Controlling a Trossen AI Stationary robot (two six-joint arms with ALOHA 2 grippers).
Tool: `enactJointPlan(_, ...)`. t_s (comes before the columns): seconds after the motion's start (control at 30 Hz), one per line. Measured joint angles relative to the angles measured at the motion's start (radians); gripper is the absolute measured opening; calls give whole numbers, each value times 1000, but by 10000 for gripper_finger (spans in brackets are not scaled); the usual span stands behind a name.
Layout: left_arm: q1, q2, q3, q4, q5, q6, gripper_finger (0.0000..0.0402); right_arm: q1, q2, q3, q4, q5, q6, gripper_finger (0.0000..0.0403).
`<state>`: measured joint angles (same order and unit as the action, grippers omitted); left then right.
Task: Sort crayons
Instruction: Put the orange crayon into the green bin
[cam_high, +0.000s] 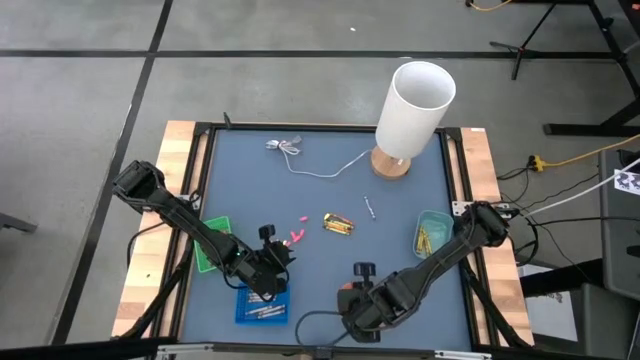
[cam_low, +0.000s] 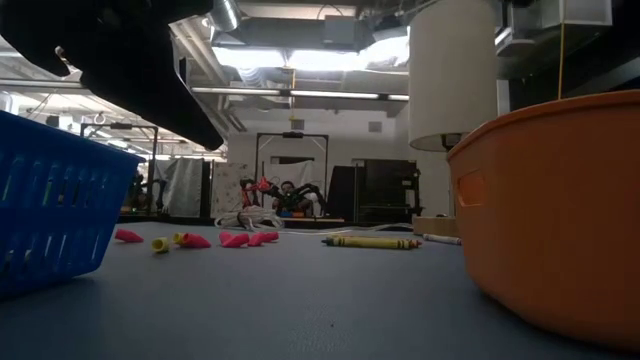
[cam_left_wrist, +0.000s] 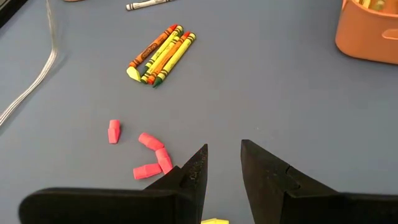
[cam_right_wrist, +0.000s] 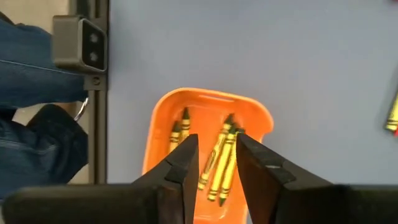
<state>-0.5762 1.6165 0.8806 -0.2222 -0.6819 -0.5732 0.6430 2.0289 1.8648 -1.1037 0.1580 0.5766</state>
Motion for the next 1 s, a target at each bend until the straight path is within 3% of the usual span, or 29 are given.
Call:
enactJointPlan(0.23, 0, 0, 0, 0, 0, 0, 82, -68, 0, 0, -76, 1, -145, 104)
enactJointPlan(0.47, 0, 0, 0, 0, 0, -1, 82, -156, 0, -54, -217, 111, -231, 104)
enactJointPlan(0.83, 0, 0, 0, 3, 0, -2, 82, -370, -3, -197, -195, 34, -429, 104)
enactJointPlan(1.0, 0, 0, 0, 3, 0, -2, 82, -485, -5, -239, -45, 33, -479, 104)
